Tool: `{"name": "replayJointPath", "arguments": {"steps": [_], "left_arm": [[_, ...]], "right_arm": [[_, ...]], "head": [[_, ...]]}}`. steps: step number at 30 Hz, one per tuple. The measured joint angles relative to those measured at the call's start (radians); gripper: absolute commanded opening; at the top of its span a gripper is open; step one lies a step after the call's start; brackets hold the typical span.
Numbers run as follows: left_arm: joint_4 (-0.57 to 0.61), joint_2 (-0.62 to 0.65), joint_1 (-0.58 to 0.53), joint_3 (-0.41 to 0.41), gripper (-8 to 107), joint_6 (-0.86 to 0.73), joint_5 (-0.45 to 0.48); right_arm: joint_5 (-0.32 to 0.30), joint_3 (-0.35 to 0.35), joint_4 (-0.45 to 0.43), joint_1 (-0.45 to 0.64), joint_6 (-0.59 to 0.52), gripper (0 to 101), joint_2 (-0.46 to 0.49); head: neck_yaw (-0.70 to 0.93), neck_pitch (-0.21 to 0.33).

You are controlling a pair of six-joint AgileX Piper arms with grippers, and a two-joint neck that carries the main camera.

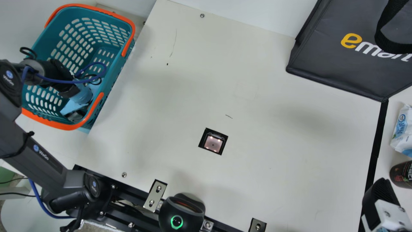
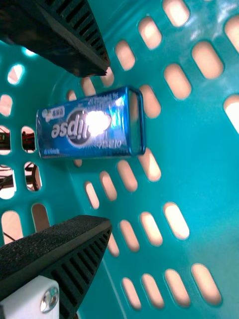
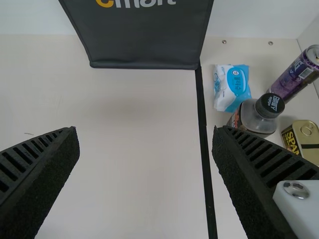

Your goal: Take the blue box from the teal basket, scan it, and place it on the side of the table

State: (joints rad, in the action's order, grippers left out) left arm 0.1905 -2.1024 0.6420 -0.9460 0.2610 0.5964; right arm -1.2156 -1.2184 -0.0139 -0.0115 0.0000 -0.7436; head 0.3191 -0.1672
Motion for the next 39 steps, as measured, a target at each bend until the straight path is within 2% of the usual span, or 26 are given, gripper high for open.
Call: {"name": "replayJointPath", "arguments": {"steps": [18, 32, 33, 39], "left_arm": [[-0.082, -0.018, -0.01, 0.029, 90, 0.006, -0.06], [-0.082, -0.027, -0.008, 0.038, -3, 0.042, -0.099], [-0.084, -0.027, -0.008, 0.039, -8, 0.045, -0.101], [-0.096, -0.021, -0.016, 0.044, -8, 0.054, -0.117]], "right_arm": [[0.001, 0.0, 0.0, 0.0, 0.0, 95, 0.0], [0.001, 0.0, 0.0, 0.0, 0.0, 95, 0.0], [0.001, 0.0, 0.0, 0.0, 0.0, 95, 0.0], [0.001, 0.0, 0.0, 0.0, 0.0, 95, 0.0]], "head": [[0.0, 0.0], [0.0, 0.0], [0.0, 0.0], [0.0, 0.0]]}}
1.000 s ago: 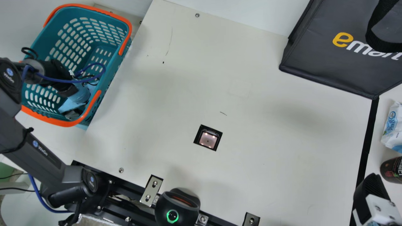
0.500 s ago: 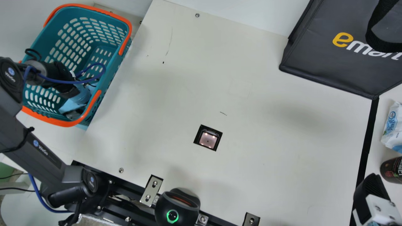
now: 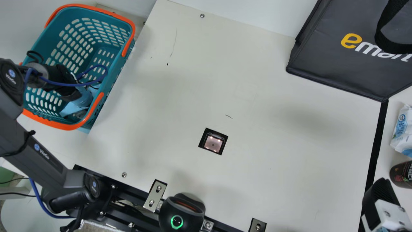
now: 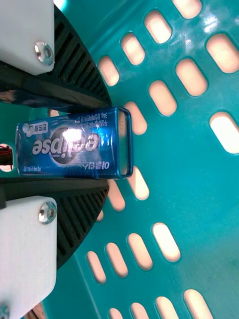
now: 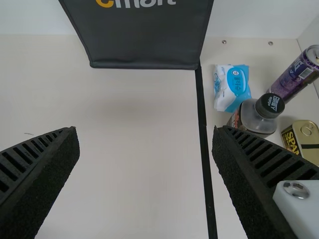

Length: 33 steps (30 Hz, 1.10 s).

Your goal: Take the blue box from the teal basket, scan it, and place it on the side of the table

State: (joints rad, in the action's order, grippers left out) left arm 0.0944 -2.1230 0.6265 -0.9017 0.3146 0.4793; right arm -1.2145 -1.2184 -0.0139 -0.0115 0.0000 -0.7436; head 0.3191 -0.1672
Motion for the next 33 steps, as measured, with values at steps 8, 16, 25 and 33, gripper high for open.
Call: {"name": "replayJointPath", "arguments": {"steps": [8, 16, 25, 33], "left_arm": [[-0.035, 0.036, -0.016, 0.002, -8, 0.006, -0.014], [-0.087, 0.083, -0.035, -0.004, -8, 0.016, -0.006], [-0.138, 0.127, -0.049, -0.022, -8, 0.025, 0.014], [-0.153, 0.165, -0.057, -0.041, -8, 0.01, 0.05]], "right_arm": [[-0.001, 0.0, 0.0, 0.0, 0.0, 95, 0.0], [-0.001, 0.0, 0.0, 0.0, 0.0, 95, 0.0], [-0.001, 0.0, 0.0, 0.0, 0.0, 95, 0.0], [-0.001, 0.0, 0.0, 0.0, 0.0, 95, 0.0]], "head": [[0.0, 0.0], [0.0, 0.0], [0.0, 0.0], [0.0, 0.0]]}}
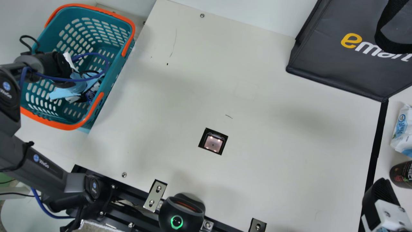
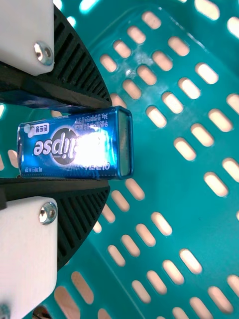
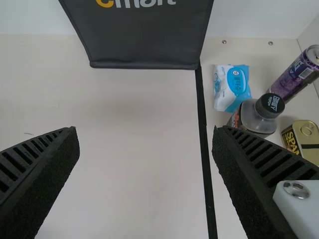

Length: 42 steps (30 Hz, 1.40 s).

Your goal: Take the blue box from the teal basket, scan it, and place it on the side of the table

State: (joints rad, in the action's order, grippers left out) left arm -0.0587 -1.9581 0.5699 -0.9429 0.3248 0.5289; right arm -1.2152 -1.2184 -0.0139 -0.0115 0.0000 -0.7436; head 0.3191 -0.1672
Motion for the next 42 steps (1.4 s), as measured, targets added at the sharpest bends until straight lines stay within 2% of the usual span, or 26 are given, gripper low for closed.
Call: {"name": "replayJointPath", "arguments": {"steps": [12, 29, 42], "left_arm": [[0.043, 0.099, -0.004, -0.054, -8, -0.09, 0.081], [0.133, 0.321, 0.009, -0.154, -8, -0.253, 0.271], [0.198, 0.472, -0.063, -0.208, -8, -0.325, 0.409]], "right_arm": [[0.001, 0.0, 0.0, 0.0, 0.0, 95, 0.0], [0.001, 0.0, 0.0, 0.0, 0.0, 95, 0.0], [0.0, 0.0, 0.0, 0.0, 0.0, 95, 0.0]], "head": [[0.0, 0.0], [0.0, 0.0], [0.0, 0.0]]}}
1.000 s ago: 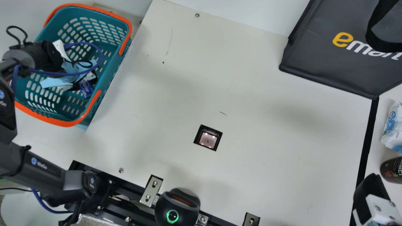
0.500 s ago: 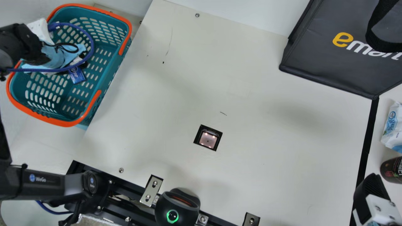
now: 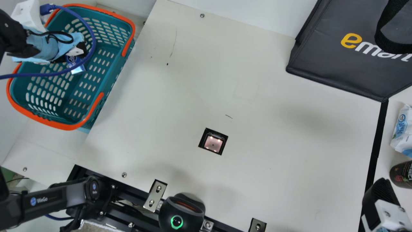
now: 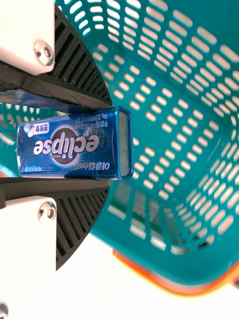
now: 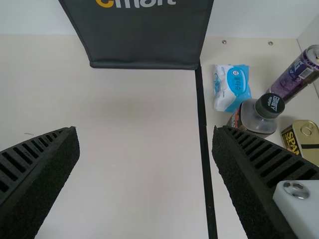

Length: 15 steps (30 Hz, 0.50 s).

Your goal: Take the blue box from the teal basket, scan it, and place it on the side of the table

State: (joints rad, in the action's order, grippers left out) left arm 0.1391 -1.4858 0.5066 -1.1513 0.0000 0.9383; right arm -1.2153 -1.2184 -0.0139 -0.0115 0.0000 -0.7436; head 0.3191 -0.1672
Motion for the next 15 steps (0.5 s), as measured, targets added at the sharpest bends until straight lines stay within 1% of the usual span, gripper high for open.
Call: {"name": "replayJointPath", "arguments": {"steps": [8, 15], "left_arm": [[0.008, 0.086, -0.105, 0.018, -8, 0.019, 0.052], [0.0, 0.149, -0.231, 0.049, -8, 0.06, 0.079]], "right_arm": [[0.0, 0.0, 0.0, 0.0, 0.0, 95, 0.0], [0.0, 0.0, 0.0, 0.0, 0.0, 95, 0.0]], "head": [[0.0, 0.0], [0.0, 0.0]]}}
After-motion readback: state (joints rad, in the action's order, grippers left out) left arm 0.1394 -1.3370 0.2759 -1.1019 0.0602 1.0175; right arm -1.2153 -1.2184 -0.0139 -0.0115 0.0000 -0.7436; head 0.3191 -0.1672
